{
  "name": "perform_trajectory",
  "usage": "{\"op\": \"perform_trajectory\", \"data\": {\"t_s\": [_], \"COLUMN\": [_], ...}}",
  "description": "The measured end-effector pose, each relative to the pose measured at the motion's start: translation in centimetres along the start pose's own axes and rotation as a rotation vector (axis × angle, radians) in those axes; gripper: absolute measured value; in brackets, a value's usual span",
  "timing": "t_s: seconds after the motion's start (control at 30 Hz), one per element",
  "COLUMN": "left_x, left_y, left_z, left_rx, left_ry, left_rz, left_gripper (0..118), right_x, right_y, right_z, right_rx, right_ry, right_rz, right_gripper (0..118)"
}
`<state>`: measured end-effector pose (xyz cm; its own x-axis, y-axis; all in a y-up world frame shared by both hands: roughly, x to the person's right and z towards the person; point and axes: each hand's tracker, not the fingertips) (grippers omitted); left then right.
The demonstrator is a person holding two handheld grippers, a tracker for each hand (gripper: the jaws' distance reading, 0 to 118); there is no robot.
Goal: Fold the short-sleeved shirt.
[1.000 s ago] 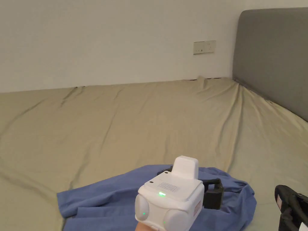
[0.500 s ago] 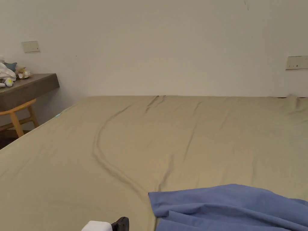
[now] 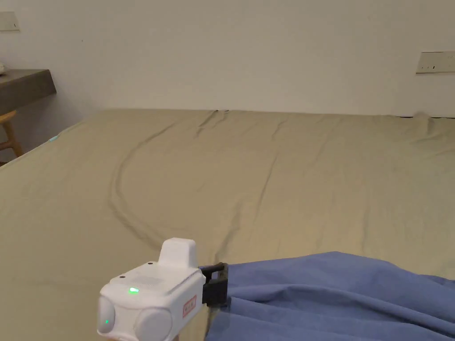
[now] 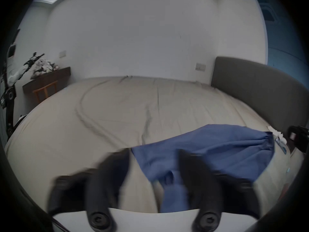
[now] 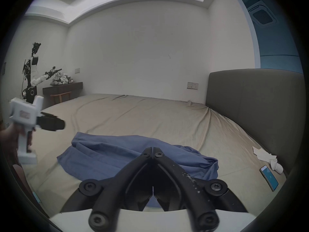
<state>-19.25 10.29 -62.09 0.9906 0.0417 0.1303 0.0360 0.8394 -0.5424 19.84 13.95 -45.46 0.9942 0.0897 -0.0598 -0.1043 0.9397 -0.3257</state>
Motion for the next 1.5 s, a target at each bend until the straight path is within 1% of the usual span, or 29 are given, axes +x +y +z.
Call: {"op": "perform_trajectory", "data": {"t_s": [0.03,0.07,0.1,0.2,0.23,0.27,0.3,0.33,0.37,0.43,0.5,0.57,0.63,0.67,0.73,0.77,0.83,0.9,0.93,1.0,1.03,1.07,1.1,1.17,1.2,1.23,1.27,1.3,1.5], "left_x": [-0.3,-0.6,-0.9,-1.1,-1.1,-0.8,-0.4,0.4,1.4,2.5,3.5,3.1,2.3,1.4,0.6,0.2,0.5,0.5,0.9,1.2,1.5,1.7,1.9,2.2,2.1,2.1,2.0,1.9,0.5], "left_y": [0.5,0.9,1.2,1.0,0.7,-0.1,-0.7,-1.1,-1.0,-1.4,-1.5,-1.2,-0.2,0.5,1.7,2.4,3.8,4.7,5.2,5.7,5.8,5.9,5.9,5.8,5.8,5.8,5.9,5.9,6.1], "left_z": [-2.3,-4.0,-5.8,-9.4,-10.3,-10.9,-11.5,-11.1,-10.4,-9.8,-8.8,-7.4,-4.5,-3.0,-0.3,1.1,3.3,4.5,4.6,4.7,4.7,4.4,4.5,4.7,4.4,4.5,4.6,4.8,5.7], "left_rx": [-0.034,-0.080,-0.101,-0.213,-0.260,-0.298,-0.344,-0.292,-0.223,-0.251,-0.248,-0.219,-0.119,-0.060,0.033,0.070,0.086,0.130,0.132,0.135,0.130,0.126,0.123,0.117,0.113,0.109,0.103,0.099,0.096], "left_ry": [0.032,0.056,0.082,0.104,0.112,0.097,0.069,0.129,0.142,0.107,0.102,0.029,-0.023,0.003,-0.009,-0.022,-0.039,-0.036,-0.037,-0.039,-0.042,-0.042,-0.042,-0.042,-0.042,-0.043,-0.043,-0.045,-0.038], "left_rz": [0.000,-0.004,0.010,0.060,0.075,0.091,0.098,0.062,-0.015,-0.081,-0.102,-0.105,-0.018,-0.019,-0.002,0.020,0.025,0.023,0.020,0.024,0.026,0.026,0.022,0.014,0.016,0.020,0.025,0.029,0.034], "left_gripper": [89,109,111,93,83,55,37,37,30,1,1,1,1,1,1,1,1,1,1,1,1,1,1,1,1,1,1,1,1], "right_x": [0.3,0.5,0.7,1.4,1.6,1.9,2.2,2.4,2.7,3.3,4.0,5.0,6.5,7.8,10.2,11.6,13.9,15.2,15.7,16.0,16.2,16.3,16.2,15.8,15.6,15.6,15.4,15.2,14.8], "right_y": [0.0,-0.2,-0.2,-0.4,-0.5,-0.6,-0.7,-0.8,-1.0,-1.2,-1.4,-1.6,-1.9,-2.2,-3.0,-3.4,-4.1,-4.8,-5.1,-5.7,-5.9,-6.1,-6.2,-6.6,-6.8,-6.9,-6.9,-6.9,-5.3], "right_z": [-0.1,-0.2,-0.3,-0.6,-0.7,-0.8,-0.9,-1.0,-1.1,-1.2,-1.1,-0.8,-0.2,0.2,0.8,0.8,0.4,-0.9,-1.9,-4.3,-5.4,-6.6,-7.7,-10.1,-10.9,-11.4,-11.7,-11.9,-9.3], "right_rx": [-0.005,-0.009,-0.014,-0.024,-0.026,-0.030,-0.034,-0.037,-0.041,-0.048,-0.053,-0.058,-0.067,-0.084,-0.148,-0.190,-0.248,-0.246,-0.271,-0.326,-0.337,-0.341,-0.359,-0.392,-0.399,-0.406,-0.422,-0.434,-0.373], "right_ry": [-0.004,-0.007,-0.012,-0.026,-0.030,-0.036,-0.040,-0.042,-0.044,-0.051,-0.058,-0.062,-0.067,-0.064,-0.115,-0.134,-0.172,-0.181,-0.182,-0.189,-0.152,-0.103,-0.088,-0.116,-0.106,-0.090,-0.054,-0.034,-0.029], "right_rz": [-0.003,-0.005,-0.004,-0.001,-0.003,-0.006,-0.012,-0.017,-0.023,-0.035,-0.047,-0.056,-0.055,-0.042,0.011,0.006,-0.055,-0.046,-0.045,-0.093,-0.134,-0.182,-0.212,-0.194,-0.187,-0.185,-0.199,-0.211,-0.156], "right_gripper": [1,1,1,1,1,1,1,1,1,1,1,1,1,2,2,2,5,7,14,70,88,96,95,94,87,69,27,9,8]}}
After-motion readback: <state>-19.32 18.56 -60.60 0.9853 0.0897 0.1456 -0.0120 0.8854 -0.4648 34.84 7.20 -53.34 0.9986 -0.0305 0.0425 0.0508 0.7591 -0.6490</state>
